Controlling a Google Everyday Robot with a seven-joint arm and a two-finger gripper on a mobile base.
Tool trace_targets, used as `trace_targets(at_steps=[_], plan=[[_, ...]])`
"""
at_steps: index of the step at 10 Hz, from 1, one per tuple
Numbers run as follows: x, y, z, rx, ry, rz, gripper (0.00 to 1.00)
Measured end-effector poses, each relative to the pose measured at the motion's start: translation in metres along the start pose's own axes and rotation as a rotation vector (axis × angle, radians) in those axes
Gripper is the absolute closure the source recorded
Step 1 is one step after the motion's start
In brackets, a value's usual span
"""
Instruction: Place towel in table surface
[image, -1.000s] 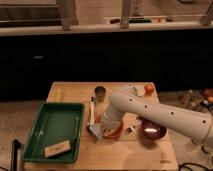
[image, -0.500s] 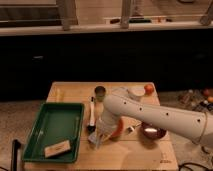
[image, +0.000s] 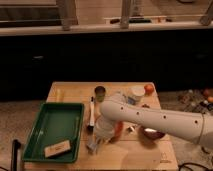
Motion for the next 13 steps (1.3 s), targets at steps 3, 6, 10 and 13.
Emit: trace_targets(at_steps=[3, 6, 10, 13], plan=[[-0.004, 0.001, 0.010, -0.003, -0.013, 0.005, 1.00], [-0.003, 0.004, 0.024, -0.018, -0.028, 0.021, 1.00], [0.002, 0.011, 0.037, -0.043, -0.036, 0.069, 0.98], [0.010, 0.018, 0.049, -0.073, -0.066, 0.114, 0.52]])
